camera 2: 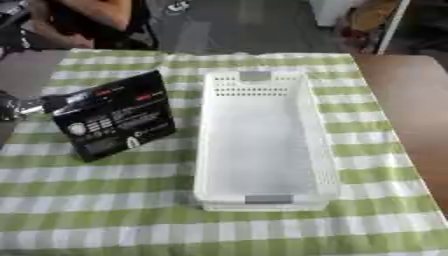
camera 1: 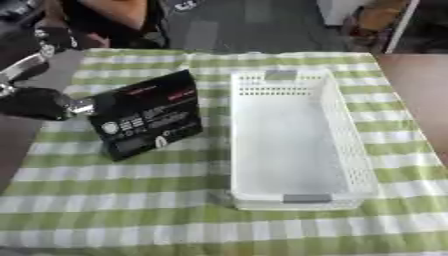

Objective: Pick up objects on the table and place them in the box.

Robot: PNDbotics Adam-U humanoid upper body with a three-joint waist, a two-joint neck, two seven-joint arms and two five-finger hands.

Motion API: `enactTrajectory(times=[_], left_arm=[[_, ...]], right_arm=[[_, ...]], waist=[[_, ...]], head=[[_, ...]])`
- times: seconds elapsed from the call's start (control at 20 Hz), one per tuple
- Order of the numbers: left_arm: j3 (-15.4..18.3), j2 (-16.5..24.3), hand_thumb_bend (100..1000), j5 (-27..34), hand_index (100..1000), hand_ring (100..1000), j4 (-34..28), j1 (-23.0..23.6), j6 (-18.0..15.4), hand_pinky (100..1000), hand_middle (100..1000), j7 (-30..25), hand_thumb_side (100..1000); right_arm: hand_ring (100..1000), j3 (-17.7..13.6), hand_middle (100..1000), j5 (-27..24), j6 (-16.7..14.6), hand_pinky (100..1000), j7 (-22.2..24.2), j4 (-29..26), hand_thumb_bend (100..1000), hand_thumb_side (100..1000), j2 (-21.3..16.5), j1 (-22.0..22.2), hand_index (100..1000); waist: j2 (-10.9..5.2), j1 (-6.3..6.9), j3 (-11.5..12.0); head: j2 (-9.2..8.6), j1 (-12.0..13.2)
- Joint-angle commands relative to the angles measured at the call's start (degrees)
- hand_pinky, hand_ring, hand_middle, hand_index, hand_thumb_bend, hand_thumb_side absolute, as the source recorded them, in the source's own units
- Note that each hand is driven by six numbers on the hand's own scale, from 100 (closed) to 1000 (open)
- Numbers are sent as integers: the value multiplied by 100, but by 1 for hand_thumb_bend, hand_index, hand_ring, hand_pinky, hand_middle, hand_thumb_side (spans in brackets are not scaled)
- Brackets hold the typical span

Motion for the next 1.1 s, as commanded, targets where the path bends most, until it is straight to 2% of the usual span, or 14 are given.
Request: enactTrajectory(times=[0.05, 0.4, 1.1], left_arm=[[-294, 346, 1000, 131, 938, 835, 356, -336, -164, 843, 858, -300, 800], [-688, 280, 1000, 111, 940, 840, 873, -856, -405, 848, 862, -662, 814], [-902, -4, 1000, 47, 941, 840, 1508, -1320, -509, 845, 868, -949, 835]], right_arm=[[805, 6, 769, -28, 0, 758, 38, -97, 100, 760, -153, -18, 880], [805, 14, 769, -55, 1, 758, 65, -97, 100, 760, -171, -11, 880], [806, 22, 770, -51, 0, 759, 92, -97, 100, 761, -170, -9, 881]], waist=[[-55, 25, -10], [-37, 24, -15], [-46, 14, -12]], head=[[4, 35], [4, 47], [4, 40]])
